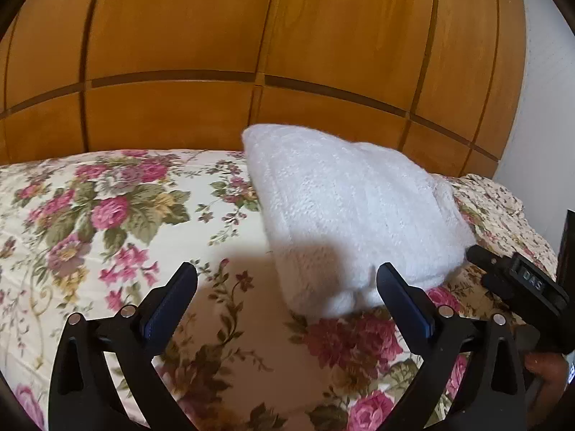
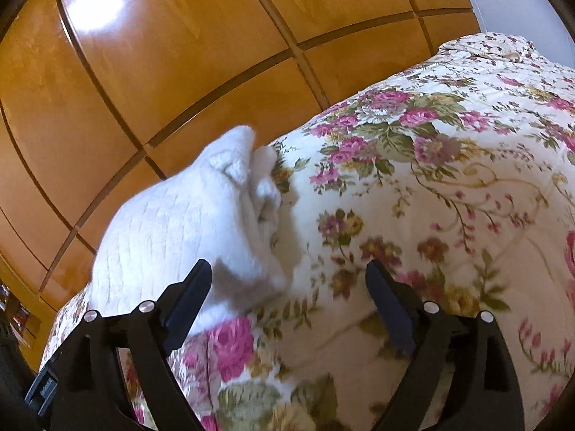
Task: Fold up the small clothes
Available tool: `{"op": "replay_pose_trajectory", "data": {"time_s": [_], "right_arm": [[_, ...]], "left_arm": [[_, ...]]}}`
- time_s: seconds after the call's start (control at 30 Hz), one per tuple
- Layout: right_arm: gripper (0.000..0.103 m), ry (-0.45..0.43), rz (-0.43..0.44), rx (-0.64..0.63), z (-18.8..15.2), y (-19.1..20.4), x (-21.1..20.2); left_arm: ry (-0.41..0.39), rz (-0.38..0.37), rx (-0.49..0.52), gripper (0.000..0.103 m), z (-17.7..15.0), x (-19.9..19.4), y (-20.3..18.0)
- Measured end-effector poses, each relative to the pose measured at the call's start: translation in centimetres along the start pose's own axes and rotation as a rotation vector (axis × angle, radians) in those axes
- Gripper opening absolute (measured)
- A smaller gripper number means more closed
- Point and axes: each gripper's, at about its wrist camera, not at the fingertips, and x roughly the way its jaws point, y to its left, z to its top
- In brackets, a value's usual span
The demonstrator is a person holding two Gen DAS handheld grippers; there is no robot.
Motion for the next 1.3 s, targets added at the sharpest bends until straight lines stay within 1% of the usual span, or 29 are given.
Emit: {"op": "replay_pose_trajectory", "data": {"time_s": [0.17, 0.23, 0.33, 0.4, 0.6, 0.7, 0.8, 0.87, 0.93, 1.1, 1.3], "right_arm": [[0.093, 0.013, -0.004, -0.064, -1.4, 0.8, -1.3], [0.093, 0.007, -0.013, -0.099, -2.1, 1.3, -1.9], [0.098, -0.013, -0.026, -0.141, -2.7, 1.8, -2.7], [0.101, -0.016, -0.039, -0.171, -3.1, 2.1, -3.2], [0.101, -0.003, -0.082, -0.227, -4.2, 2.2, -4.9], [0.101, 0.001, -0.108, -0.264, -4.7, 2.2, -5.8], [0.101, 0.008, -0.139, -0.291, -4.6, 2.5, -6.4], [0.101, -0.006, -0.158, -0.298, -4.2, 2.6, -7.0], [0.101, -0.018, -0.165, -0.305, -4.0, 2.8, -7.9], [0.101, -0.02, -0.181, -0.338, -4.1, 3.1, -9.6], [0.101, -0.045, -0.181, -0.318, -3.9, 3.7, -11.9]], "left_arm": [[-0.019, 0.044, -0.01, 0.099, -0.7, -1.6, -0.1], [-0.015, 0.053, -0.018, 0.099, -1.0, -2.0, -0.1], [-0.007, 0.06, -0.026, 0.099, -1.5, -2.6, -0.2], [-0.002, 0.08, -0.019, 0.099, -1.8, -2.9, -0.4], [-0.001, 0.131, 0.045, 0.099, -2.4, -3.9, -1.9], [-0.009, 0.138, 0.07, 0.099, -2.6, -4.6, -2.5], [-0.007, 0.128, 0.08, 0.099, -2.8, -5.3, -3.0], [-0.015, 0.158, 0.074, 0.099, -3.0, -6.1, -3.3], [-0.04, 0.189, 0.076, 0.099, -3.1, -6.8, -3.5], [-0.088, 0.233, 0.11, 0.099, -3.2, -8.9, -4.2], [-0.093, 0.227, 0.099, 0.099, -3.1, -10.8, -4.9]]}}
